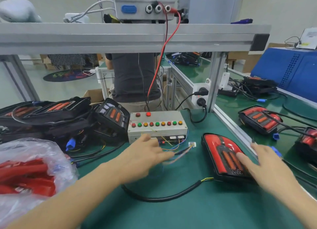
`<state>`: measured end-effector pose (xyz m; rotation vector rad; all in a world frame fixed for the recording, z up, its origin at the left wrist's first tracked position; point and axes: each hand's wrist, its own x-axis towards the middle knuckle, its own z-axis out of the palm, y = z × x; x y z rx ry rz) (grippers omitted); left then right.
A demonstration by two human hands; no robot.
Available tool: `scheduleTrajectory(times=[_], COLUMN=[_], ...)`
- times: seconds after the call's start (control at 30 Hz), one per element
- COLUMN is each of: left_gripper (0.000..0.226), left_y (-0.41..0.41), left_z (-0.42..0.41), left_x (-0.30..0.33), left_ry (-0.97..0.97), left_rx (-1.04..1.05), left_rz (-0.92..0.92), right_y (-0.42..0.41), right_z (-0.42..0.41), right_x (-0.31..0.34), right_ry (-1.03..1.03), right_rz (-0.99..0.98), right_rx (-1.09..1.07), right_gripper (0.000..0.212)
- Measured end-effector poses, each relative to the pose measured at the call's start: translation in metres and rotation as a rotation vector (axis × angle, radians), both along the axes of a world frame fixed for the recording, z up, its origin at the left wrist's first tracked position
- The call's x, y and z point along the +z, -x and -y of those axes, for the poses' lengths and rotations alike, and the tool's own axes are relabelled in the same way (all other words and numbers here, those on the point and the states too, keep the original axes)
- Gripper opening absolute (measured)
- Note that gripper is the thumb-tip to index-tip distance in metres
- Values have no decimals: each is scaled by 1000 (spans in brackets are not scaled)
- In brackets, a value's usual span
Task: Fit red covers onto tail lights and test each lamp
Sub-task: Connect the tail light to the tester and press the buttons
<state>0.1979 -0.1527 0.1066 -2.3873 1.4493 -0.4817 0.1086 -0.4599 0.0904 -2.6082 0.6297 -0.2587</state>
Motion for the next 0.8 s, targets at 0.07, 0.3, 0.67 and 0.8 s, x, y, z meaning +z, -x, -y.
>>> scheduleTrajectory(times=[0.07, 0.3, 0.67, 0.8], left_gripper=[63, 38, 32, 38], left_y=[7, 10, 37, 33], left_z=[-14, -11, 19, 27], left_x=[-7, -13, -33, -41], left_ry=[-85, 7, -46, -17], left_rx=[-53, 184, -18, 25], left_rz=[0, -504, -149, -146], right_y=[2, -8, -16, -22], right_z=[12, 8, 22, 19], right_x=[-1, 11, 1, 10], right_ry=[-144, -722, -1541, -1740], right_rz=[-167, -223, 177, 342], right_rx=[-47, 29, -8, 62], right_gripper=[64, 33, 30, 34])
